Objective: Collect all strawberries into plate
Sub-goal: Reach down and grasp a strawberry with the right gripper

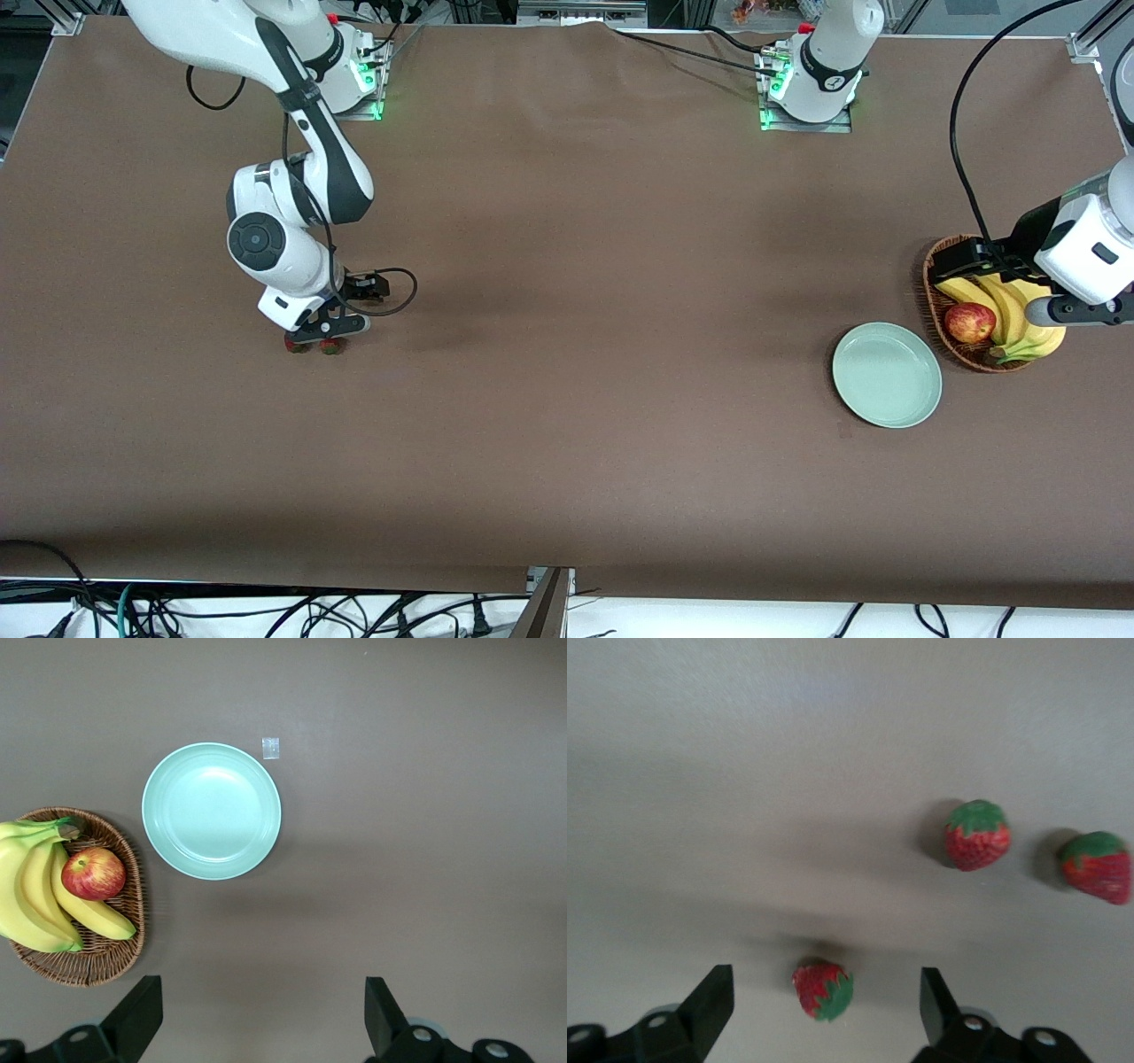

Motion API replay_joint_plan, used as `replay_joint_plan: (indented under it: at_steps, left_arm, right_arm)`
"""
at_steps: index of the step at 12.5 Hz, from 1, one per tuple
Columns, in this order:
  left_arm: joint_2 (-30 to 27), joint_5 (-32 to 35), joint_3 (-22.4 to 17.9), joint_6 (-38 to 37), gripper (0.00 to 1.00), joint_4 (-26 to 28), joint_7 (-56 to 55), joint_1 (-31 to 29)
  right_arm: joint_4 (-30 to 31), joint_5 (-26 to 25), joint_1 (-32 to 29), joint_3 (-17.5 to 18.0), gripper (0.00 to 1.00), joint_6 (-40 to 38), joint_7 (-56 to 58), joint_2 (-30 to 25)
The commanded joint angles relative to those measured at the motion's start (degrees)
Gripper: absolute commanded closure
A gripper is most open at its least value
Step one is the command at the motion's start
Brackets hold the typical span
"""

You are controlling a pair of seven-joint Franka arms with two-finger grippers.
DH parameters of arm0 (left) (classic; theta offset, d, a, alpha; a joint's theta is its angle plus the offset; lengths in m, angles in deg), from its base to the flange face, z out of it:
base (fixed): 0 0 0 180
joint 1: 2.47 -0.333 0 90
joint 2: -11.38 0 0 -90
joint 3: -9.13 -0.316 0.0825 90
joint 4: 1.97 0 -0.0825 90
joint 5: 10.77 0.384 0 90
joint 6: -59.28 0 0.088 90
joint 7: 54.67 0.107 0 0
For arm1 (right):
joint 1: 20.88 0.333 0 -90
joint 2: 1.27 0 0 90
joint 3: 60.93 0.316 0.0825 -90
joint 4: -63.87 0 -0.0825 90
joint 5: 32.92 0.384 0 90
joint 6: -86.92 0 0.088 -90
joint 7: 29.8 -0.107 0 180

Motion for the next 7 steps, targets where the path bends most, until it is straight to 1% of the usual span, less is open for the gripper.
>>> replay_joint_plan:
  at_steps: [1,2,4,7]
  left_arm:
    - [0.8,-0.4,0.0,-0.8,0.0,-1.6,-0.3,-1.4]
    - [1.2,-1.0,0.1,-0.7,0.0,-1.6,-0.2,-2.2]
    - [1.5,-1.1,0.1,-0.7,0.0,-1.7,-0.2,-2.0]
    - [1.5,-1.0,0.1,-0.7,0.0,-1.7,-0.2,-1.8]
  right_arm:
    - [2.2,1.4,-0.4,0.5,0.09,2.5,-0.6,1.5]
    - [2.9,1.6,-0.4,0.6,0.09,2.4,-0.6,1.0]
    - [4.1,1.6,-0.4,0.6,0.15,2.5,-0.6,0.5]
    - [4.7,1.6,-0.4,0.6,0.37,2.6,-0.6,0.1]
